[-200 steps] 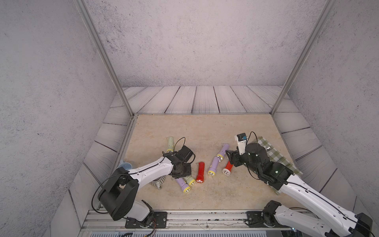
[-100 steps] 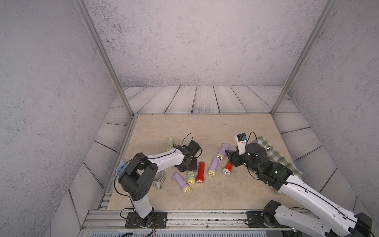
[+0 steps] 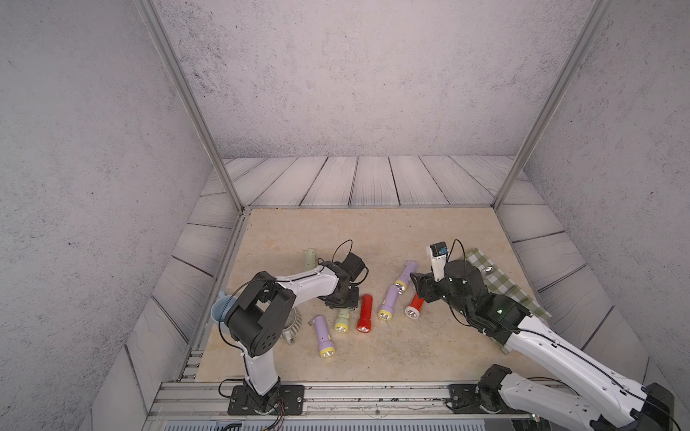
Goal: Close the plug at the bottom of the flashlight
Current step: Pick up the flashlight from the center of the board.
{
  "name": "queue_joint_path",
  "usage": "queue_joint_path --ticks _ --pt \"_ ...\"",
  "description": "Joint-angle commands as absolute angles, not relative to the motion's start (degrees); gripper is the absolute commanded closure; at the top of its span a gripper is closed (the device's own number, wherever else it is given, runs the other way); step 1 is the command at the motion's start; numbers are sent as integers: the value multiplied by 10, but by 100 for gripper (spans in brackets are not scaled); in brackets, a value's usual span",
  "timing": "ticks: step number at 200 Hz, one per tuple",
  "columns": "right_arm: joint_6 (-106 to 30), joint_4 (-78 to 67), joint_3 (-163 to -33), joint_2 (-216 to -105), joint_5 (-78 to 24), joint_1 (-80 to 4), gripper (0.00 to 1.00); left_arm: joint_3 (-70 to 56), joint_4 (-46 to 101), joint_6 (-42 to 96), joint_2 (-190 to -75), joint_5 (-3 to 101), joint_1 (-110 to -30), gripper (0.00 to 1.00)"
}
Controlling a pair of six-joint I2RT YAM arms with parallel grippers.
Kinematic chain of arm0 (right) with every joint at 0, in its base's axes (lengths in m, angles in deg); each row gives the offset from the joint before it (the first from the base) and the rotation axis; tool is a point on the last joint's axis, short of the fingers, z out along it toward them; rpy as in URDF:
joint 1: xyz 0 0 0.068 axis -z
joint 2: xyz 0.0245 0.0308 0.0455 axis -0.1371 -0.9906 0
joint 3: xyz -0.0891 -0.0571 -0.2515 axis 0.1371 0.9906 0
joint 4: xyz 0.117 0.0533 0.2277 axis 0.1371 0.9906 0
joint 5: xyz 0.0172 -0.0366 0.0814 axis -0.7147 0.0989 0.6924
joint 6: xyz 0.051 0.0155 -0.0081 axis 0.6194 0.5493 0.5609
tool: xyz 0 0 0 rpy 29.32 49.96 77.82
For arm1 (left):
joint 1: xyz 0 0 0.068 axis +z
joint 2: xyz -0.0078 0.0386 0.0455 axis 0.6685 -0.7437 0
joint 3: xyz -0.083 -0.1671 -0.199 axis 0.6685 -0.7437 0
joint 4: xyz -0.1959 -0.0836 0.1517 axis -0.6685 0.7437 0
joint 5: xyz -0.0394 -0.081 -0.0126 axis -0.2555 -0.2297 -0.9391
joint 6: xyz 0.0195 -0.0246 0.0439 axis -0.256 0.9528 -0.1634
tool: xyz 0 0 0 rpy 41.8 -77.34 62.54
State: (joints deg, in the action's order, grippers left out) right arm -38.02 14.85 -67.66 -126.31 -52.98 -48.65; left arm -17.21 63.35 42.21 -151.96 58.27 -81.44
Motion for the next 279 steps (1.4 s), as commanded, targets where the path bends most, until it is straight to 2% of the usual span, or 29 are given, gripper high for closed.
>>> queue_joint_path --ticks 1,25,64,107,127,145,162,208,238,279 --pt "-382 149 -678 -1271 -550 -487 28 -144 607 380 -1483 567 -802 81" --pt "-384 155 -686 -1278 -561 -487 28 -138 555 327 -1428 549 -792 100" --pt "-388 168 -708 -1290 -575 -487 34 -150 440 185 -1325 509 -785 100" --pt "-432 162 -747 -1303 -544 -486 35 -279 215 31 -1188 419 -776 100" --pt "-464 157 -774 -1305 -534 -487 35 -308 174 1 -1150 375 -761 100" --pt "-490 140 -797 -1305 -501 -484 35 -305 141 16 -1144 259 -727 100" --pt "-508 134 -828 -1309 -450 -483 35 -269 144 29 -1160 148 -706 100" --pt "-544 187 -935 -1325 -276 -480 32 -178 204 13 -1227 -42 -704 100" --pt "-567 206 -969 -1332 -182 -479 28 -158 220 0 -1244 -95 -703 100" --pt "-627 310 -1054 -1374 -170 -481 29 -128 281 -43 -1248 -136 -703 100"
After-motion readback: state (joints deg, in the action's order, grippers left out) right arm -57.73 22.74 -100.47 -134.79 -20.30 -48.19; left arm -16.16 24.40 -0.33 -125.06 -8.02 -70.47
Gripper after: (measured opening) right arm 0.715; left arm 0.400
